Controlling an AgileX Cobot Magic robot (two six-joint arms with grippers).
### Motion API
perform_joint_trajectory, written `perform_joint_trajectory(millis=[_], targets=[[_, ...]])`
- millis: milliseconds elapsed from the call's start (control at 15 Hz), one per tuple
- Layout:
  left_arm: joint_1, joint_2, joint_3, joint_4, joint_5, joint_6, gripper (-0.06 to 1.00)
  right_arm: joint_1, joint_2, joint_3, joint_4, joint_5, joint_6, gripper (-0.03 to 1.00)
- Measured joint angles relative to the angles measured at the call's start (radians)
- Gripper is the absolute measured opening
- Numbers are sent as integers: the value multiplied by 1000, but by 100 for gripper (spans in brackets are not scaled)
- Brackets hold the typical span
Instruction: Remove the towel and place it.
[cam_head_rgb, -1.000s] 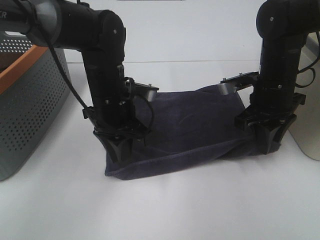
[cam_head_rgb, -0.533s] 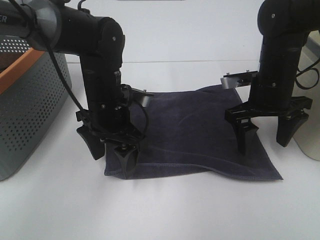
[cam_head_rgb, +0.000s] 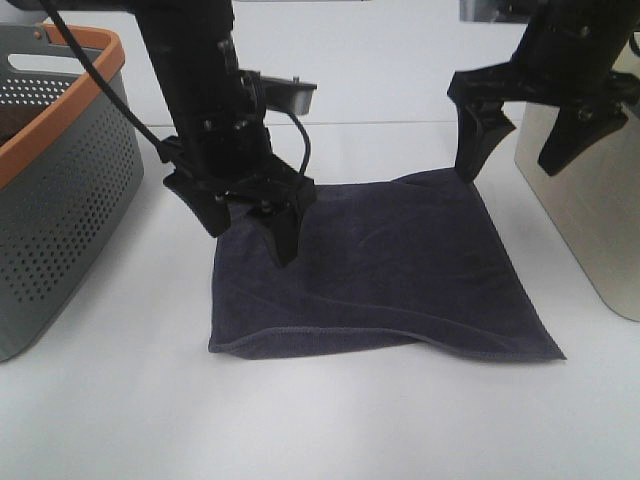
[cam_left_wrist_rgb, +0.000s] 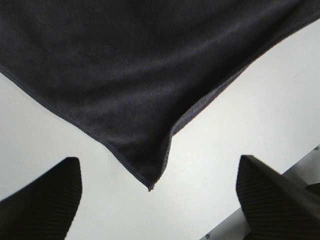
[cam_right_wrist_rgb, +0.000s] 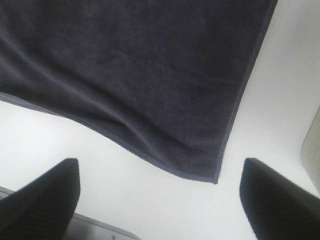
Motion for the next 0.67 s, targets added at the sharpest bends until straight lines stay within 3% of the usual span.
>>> perform_joint_trajectory(millis=[200,333,533,667], targets=[[0,-51,-84,49,2,-39,79,0,-84,-84,-4,3,15,82],[20,-69,-139,87,2,-78,79,0,-149,-130,-56,4,89,84],[130,-137,-153,91,3,-90,79,-54,-242,-150,-137,5,172,85],[242,-209,-153,88,3,-90,79,-189,-282,-150,-104,5,177,85]])
